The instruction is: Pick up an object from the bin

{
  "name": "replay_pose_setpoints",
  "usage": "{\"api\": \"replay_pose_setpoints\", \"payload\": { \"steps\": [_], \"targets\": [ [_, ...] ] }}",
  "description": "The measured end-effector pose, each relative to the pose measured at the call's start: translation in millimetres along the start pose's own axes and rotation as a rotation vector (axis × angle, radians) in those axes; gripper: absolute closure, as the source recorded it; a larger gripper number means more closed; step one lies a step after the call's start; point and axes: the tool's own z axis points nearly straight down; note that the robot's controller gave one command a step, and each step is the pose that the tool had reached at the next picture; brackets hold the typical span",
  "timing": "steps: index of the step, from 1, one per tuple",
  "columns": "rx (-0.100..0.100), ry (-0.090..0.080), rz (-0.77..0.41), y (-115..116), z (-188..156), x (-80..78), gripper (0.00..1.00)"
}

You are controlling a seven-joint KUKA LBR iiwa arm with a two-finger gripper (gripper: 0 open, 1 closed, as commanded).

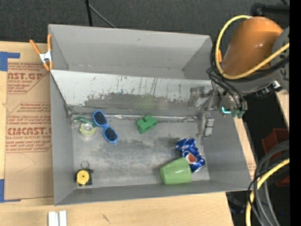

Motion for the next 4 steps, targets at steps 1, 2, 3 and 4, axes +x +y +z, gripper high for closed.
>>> {"api": "replay_pose_setpoints", "payload": {
  "steps": [1, 2, 3, 4],
  "targets": [
    [-0.002, 0.003, 0.167, -32.5, 168.2, 50.4, 0.0],
    [-0.002, -0.006, 0.484, -68.3, 133.0, 55.7, 0.0],
    [-0.003, -0.004, 0.627, -80.2, 133.9, 59.8, 0.0],
    [-0.012, -0.002, 0.665, -74.9, 163.5, 63.0, 0.0]
  ]
}}
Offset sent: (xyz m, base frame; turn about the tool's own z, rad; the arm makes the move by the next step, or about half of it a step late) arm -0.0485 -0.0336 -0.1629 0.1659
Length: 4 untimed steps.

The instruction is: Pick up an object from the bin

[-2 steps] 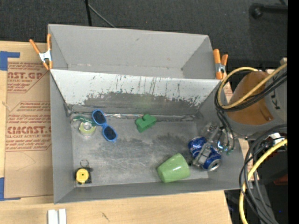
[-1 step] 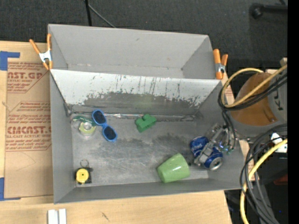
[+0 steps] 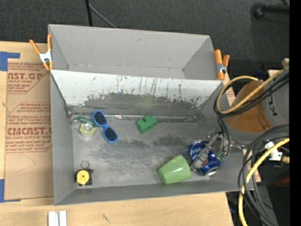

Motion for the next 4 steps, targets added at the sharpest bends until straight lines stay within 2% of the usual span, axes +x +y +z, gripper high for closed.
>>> {"api": "replay_pose_setpoints", "payload": {
  "steps": [1, 2, 3, 4],
  "targets": [
    [-0.001, 0.002, -0.004, 1.9, 0.3, 1.1, 0.0],
    [-0.003, 0.002, -0.003, 3.0, 0.0, 1.2, 1.0],
    [0.005, -0.012, -0.005, 4.8, -73.3, 0.6, 1.0],
    [0.006, -0.008, -0.007, 6.0, -86.0, 0.4, 1.0]
  ]
}}
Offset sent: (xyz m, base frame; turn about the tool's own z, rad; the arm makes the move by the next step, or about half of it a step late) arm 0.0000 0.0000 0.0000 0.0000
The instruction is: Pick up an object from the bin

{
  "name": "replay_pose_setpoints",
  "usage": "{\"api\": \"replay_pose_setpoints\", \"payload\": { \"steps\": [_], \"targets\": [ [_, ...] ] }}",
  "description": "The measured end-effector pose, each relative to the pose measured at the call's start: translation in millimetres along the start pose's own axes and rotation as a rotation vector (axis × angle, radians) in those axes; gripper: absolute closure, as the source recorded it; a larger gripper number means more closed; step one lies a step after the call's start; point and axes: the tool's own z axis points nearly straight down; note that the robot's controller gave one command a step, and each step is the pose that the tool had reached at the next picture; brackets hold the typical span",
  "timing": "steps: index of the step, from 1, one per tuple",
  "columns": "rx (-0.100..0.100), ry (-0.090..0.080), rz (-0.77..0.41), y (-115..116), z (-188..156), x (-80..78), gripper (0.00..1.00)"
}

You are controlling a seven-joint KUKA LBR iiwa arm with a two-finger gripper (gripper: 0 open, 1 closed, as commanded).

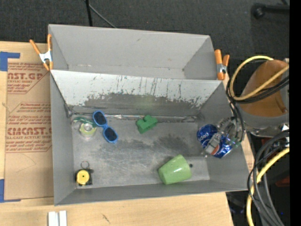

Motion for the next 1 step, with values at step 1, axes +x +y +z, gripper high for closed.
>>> {"api": "replay_pose_setpoints", "payload": {
  "steps": [1],
  "targets": [
    [0.0, 0.0, -0.001, 0.9, -12.6, -0.2, 1.0]
  ]
}}
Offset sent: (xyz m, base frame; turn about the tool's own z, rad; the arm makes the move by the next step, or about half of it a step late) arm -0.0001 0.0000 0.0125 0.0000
